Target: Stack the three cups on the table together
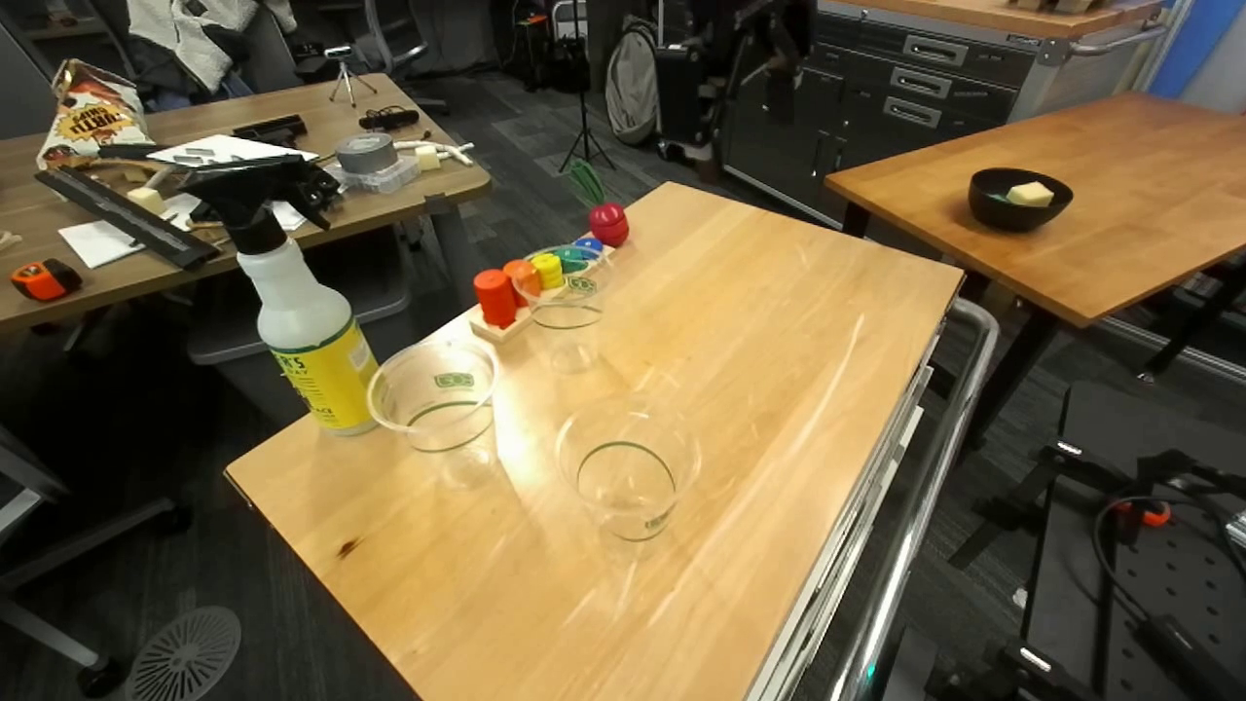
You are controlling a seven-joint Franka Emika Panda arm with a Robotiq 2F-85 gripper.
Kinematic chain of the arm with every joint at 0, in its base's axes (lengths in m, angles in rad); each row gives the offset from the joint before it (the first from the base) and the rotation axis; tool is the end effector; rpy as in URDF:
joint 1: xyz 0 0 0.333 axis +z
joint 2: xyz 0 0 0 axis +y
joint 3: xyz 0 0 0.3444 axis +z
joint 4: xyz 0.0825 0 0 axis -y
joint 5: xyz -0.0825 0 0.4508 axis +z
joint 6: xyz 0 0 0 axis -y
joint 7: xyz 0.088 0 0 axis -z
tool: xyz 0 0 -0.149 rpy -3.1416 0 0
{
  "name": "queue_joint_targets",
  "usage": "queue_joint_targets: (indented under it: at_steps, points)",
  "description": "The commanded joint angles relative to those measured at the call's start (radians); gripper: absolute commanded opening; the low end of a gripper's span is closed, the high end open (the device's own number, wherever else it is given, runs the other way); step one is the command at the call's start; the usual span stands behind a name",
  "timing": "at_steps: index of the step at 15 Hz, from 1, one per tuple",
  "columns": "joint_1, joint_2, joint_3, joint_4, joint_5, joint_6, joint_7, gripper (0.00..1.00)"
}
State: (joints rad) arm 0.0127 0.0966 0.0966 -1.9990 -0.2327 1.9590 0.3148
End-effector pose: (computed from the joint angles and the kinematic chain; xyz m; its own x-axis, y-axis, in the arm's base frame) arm 0.6141 0.0426 0.3563 0.9908 -0.1106 -0.0777 -0.0906 -0.9700 0.2257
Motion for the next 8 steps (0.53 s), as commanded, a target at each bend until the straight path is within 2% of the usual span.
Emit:
queue_joint_targets:
  at_steps: [1,8]
  points:
    - [0.039,0.173,-0.021,0.203,0.012,-0.025,0.02,1.0]
    - [0.045,0.404,-0.047,0.445,0.15,-0.046,-0.013,1.0]
